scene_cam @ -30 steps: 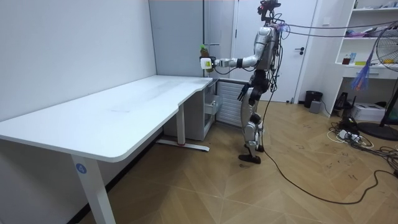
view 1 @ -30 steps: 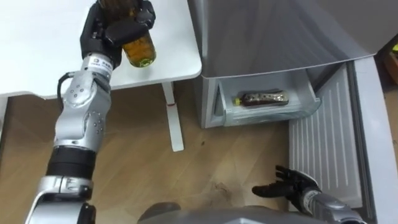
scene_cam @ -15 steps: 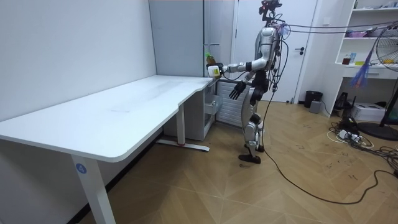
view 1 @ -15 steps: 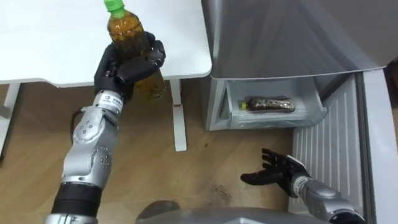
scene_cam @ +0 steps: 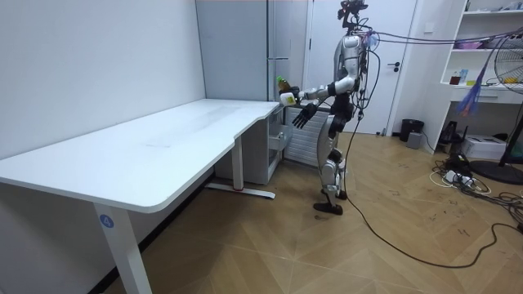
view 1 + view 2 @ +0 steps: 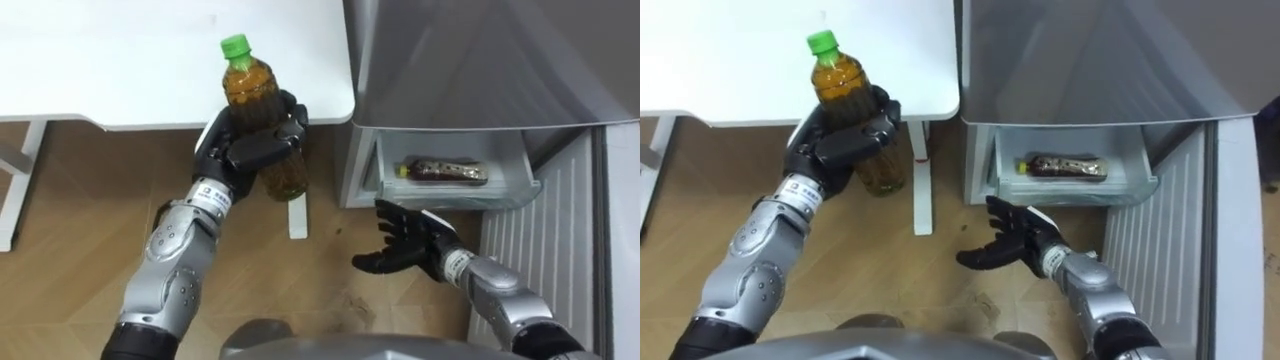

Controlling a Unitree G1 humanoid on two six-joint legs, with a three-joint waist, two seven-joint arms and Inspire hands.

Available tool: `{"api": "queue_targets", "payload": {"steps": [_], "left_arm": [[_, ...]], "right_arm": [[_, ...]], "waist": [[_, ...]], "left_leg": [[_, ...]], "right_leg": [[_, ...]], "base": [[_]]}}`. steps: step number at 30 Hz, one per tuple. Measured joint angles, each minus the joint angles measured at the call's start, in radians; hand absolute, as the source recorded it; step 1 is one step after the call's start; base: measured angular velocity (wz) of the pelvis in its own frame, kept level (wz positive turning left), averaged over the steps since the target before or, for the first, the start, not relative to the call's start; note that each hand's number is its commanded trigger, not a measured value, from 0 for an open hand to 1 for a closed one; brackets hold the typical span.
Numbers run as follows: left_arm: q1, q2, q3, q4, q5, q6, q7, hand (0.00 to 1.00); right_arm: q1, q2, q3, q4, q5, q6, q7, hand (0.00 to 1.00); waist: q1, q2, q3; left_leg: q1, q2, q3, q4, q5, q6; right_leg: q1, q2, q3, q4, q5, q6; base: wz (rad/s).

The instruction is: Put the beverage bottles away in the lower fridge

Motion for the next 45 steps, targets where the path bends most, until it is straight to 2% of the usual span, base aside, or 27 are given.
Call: {"api": "queue_targets", "payload": {"steps": [9,13,17,23,28,34,39,45], "left_arm": [[0.005,-0.002,-0.009,0.025,0.004,0.001,-0.013,1.00],[0.014,-0.002,-0.029,0.025,0.008,0.001,-0.025,1.00],[0.015,0.003,-0.059,0.025,0.008,0.005,-0.025,1.00],[0.015,0.003,-0.088,0.026,0.004,0.005,-0.031,1.00],[0.015,0.005,-0.107,0.026,0.014,0.005,-0.037,1.00],[0.015,0.001,-0.117,0.020,0.118,0.007,-0.081,1.00],[0.015,0.003,-0.123,0.019,0.124,0.009,-0.109,1.00],[0.015,0.009,-0.134,0.019,0.122,0.009,-0.126,1.00]], "right_arm": [[0.005,-0.002,0.020,-0.125,-0.008,0.006,0.011,0.00],[0.013,0.000,0.057,-0.213,-0.014,0.007,0.061,0.00],[0.025,-0.007,0.102,-0.282,-0.015,0.025,0.122,0.00],[0.025,-0.009,0.110,-0.395,-0.001,0.034,0.193,0.00],[0.022,-0.004,0.111,-0.407,0.004,0.044,0.237,0.00],[0.022,-0.004,0.110,-0.428,0.003,0.064,0.291,0.00],[0.026,-0.014,0.111,-0.430,0.013,0.065,0.319,0.00],[0.039,-0.025,0.112,-0.430,0.077,0.086,0.332,0.00]], "waist": [[0.001,-0.002,0.0002],[0.014,-0.010,-0.0008],[0.021,-0.021,-0.0007],[0.018,-0.022,-0.0005],[0.017,-0.022,-0.0001],[0.013,-0.022,0.0000],[0.011,-0.021,0.0002],[0.014,-0.021,-0.0002]], "left_leg": [[-0.010,0.000,-0.002,0.015,-0.001,0.000],[-0.007,0.001,0.002,0.013,0.000,0.000],[-0.010,0.000,0.000,0.013,0.000,0.000],[-0.007,-0.001,0.000,0.012,-0.001,0.000],[-0.008,-0.001,0.000,0.012,-0.001,0.000],[-0.018,-0.001,-0.001,0.014,-0.001,0.000],[-0.029,0.000,-0.001,0.021,-0.001,0.000],[-0.027,0.000,0.001,0.013,-0.001,0.000]], "right_leg": [[-0.013,0.001,0.002,0.013,0.000,0.000],[-0.013,0.000,0.001,0.014,0.000,0.000],[-0.013,0.000,0.001,0.013,0.000,0.000],[-0.007,0.000,0.005,0.012,0.000,0.000],[-0.006,0.000,0.009,0.012,0.000,0.000],[-0.019,0.000,0.011,0.015,0.000,0.000],[-0.031,0.000,0.009,0.018,0.000,0.000],[-0.032,0.000,0.009,0.015,0.000,0.000]], "base": [[0.00],[-0.01],[0.00],[0.00],[0.00],[0.00],[0.00],[0.00]]}}
